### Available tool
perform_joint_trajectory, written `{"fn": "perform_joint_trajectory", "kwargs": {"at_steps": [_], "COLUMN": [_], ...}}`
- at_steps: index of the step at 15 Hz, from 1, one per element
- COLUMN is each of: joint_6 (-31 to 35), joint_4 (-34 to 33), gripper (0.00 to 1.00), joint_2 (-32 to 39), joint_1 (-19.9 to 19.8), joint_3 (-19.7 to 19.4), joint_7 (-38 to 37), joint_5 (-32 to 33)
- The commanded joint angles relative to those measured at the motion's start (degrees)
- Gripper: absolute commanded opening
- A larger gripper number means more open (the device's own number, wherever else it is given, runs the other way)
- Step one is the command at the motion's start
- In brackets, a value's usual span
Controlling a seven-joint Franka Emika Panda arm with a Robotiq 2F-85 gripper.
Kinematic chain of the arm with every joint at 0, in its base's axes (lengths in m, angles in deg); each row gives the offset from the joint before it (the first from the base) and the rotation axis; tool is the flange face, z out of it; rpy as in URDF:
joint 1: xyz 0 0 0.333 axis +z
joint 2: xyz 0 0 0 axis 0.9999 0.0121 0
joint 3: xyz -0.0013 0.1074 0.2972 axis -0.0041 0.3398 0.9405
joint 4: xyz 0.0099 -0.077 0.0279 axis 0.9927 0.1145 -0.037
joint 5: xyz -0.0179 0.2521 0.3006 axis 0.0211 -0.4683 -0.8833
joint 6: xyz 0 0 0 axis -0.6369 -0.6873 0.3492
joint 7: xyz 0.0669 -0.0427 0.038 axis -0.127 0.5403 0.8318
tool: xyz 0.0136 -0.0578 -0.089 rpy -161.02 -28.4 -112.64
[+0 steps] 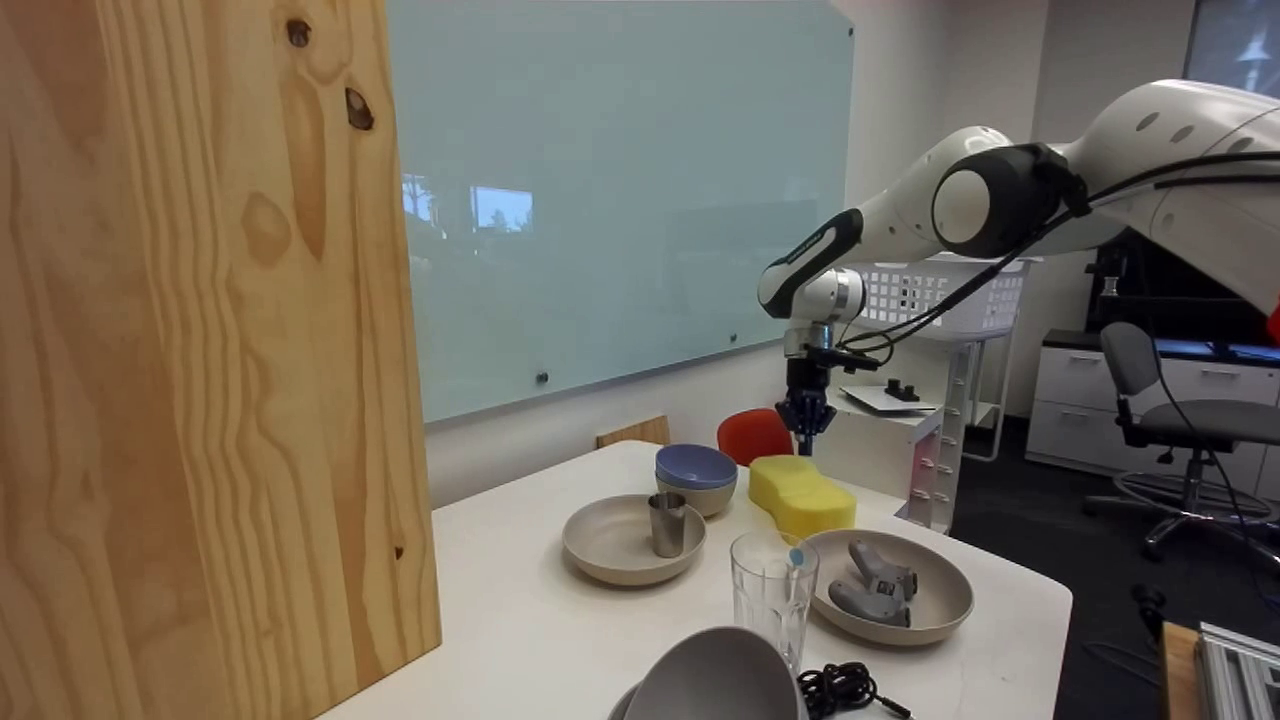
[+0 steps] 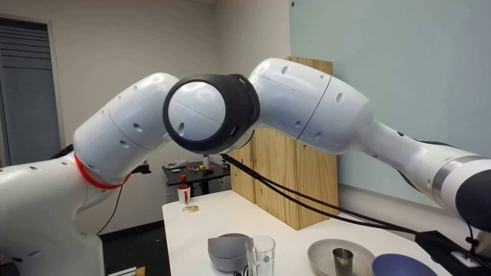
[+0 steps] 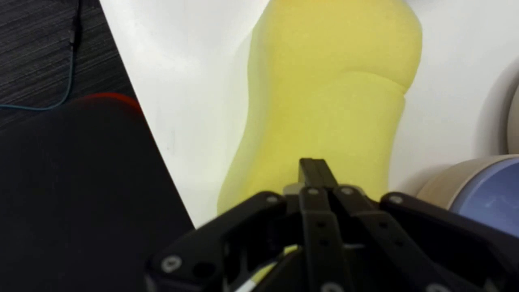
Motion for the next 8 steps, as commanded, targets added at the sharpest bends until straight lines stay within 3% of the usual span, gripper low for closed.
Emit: {"fn": "perform_joint_trajectory", "kwargs": {"at_steps": [1, 8], "joint_6": [-0.37, -0.03], "joint_4": [-2.31, -1.71], "gripper": [0.0, 0.0], "joint_2": [2.38, 3.72], "joint_1": [0.63, 0.82], "joint_3": [1.13, 2.0], "joint_7": [-0.38, -0.54], "joint_5": [-0.64, -0.79]}}
